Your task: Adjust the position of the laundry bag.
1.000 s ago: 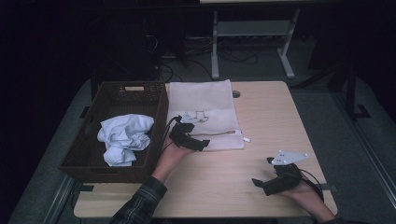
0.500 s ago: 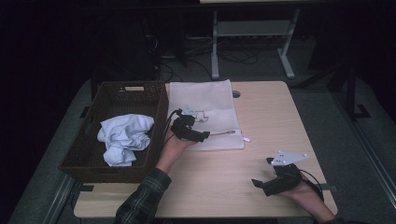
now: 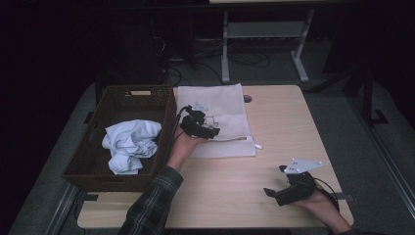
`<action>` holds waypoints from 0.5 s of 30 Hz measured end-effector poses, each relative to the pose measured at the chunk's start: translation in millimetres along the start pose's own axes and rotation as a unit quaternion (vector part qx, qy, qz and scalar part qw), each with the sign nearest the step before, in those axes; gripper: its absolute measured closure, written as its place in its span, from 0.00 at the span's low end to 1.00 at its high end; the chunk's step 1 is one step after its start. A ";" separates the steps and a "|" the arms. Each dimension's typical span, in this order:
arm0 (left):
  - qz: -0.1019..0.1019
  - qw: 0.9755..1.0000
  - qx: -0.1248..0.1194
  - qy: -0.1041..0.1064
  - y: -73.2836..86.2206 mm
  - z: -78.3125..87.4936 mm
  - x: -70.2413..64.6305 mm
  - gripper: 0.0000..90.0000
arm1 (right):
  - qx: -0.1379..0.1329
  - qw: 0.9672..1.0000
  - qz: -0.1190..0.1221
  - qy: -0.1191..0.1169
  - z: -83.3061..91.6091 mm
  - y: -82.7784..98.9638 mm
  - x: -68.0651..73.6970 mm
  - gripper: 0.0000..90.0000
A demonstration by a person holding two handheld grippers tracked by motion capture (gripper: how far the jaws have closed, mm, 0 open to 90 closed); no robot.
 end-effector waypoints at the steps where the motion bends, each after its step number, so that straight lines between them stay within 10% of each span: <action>1: 0.002 1.000 -0.003 -0.001 -0.6 -1.1 1.0 0.25 | 0.000 1.000 0.000 0.000 0.0 0.0 0.0 0.00; 15: 0.011 1.000 -0.003 -0.019 -14.1 -16.9 18.0 0.39 | 0.000 1.000 0.002 -0.002 0.0 0.1 0.5 0.00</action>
Point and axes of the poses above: each handheld gripper's, and its own axes: z roughly backward along the jaws, y roughly out of its underside, x roughly to its left, the point moved 4 cm from there along -z, roughly forward along the jaws, and after that the axes turned 14 degrees about -x, right-handed, at the moved point
